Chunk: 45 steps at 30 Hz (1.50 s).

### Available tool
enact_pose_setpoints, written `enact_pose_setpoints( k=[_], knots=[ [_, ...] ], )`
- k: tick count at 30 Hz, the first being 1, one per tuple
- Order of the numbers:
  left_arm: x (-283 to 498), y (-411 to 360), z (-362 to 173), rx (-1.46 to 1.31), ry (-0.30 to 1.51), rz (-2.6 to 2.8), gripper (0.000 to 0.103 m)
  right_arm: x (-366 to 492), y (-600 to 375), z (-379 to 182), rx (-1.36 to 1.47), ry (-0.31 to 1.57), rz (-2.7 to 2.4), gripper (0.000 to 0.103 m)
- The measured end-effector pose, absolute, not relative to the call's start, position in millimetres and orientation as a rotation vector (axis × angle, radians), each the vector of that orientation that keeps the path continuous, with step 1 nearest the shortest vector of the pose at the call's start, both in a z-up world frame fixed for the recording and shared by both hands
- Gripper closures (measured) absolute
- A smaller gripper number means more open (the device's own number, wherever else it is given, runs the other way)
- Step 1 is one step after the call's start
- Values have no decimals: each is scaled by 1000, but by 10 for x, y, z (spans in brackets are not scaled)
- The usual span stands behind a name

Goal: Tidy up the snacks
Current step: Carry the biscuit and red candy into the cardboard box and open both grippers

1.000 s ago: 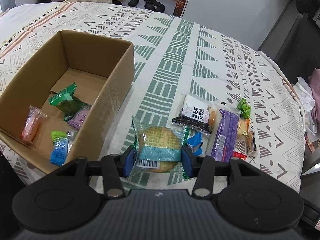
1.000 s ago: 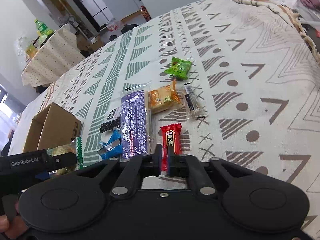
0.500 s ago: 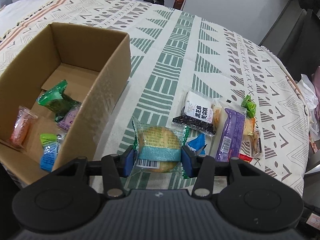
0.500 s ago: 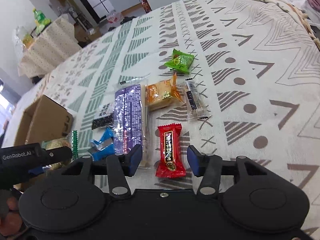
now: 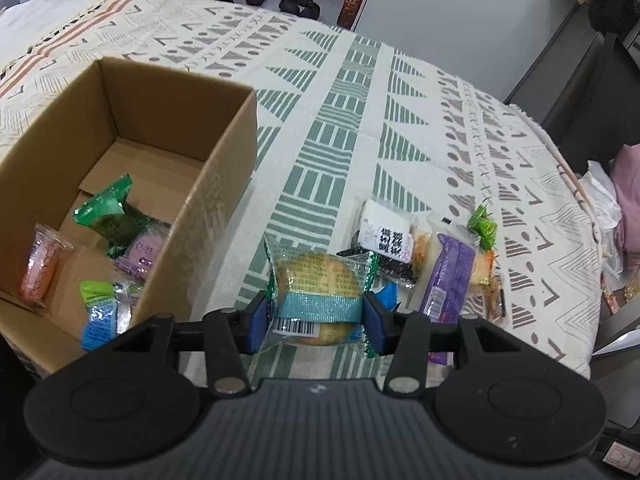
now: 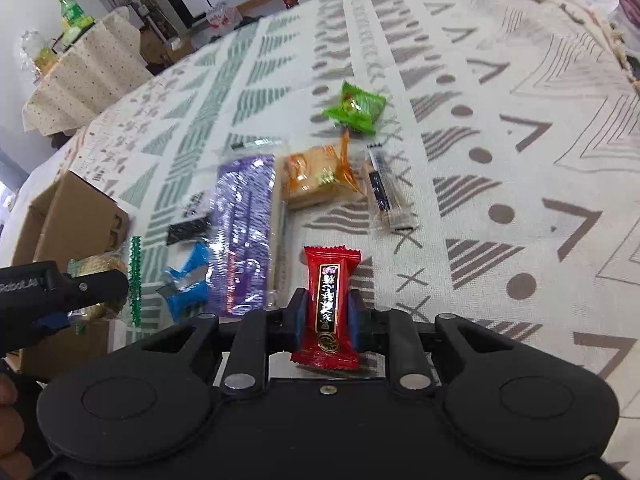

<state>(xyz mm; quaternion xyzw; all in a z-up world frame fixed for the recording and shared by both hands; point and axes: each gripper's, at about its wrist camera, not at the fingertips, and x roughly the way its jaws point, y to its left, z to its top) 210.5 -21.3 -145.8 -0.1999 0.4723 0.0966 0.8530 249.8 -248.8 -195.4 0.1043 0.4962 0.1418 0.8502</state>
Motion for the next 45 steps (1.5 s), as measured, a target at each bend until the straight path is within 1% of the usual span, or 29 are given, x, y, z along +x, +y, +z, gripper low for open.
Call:
enact_pose_setpoints(
  k=[2,14,25,45],
  knots=[
    [2081,-201,-1394,-421,981,197,55,2465,-2517,-1891,256,1038,309,82],
    [1988,-37,-1046,-426,915,178,55,2357,-2295,-1428,235,942,341,82],
    [1924,262,-864,-441,881,201,55,2353,-1891,-1123,226,879,392,82],
    [1808,1105,-869,-524,857,280,55,2312,-1047,-919,188,832,482,82]
  ],
)
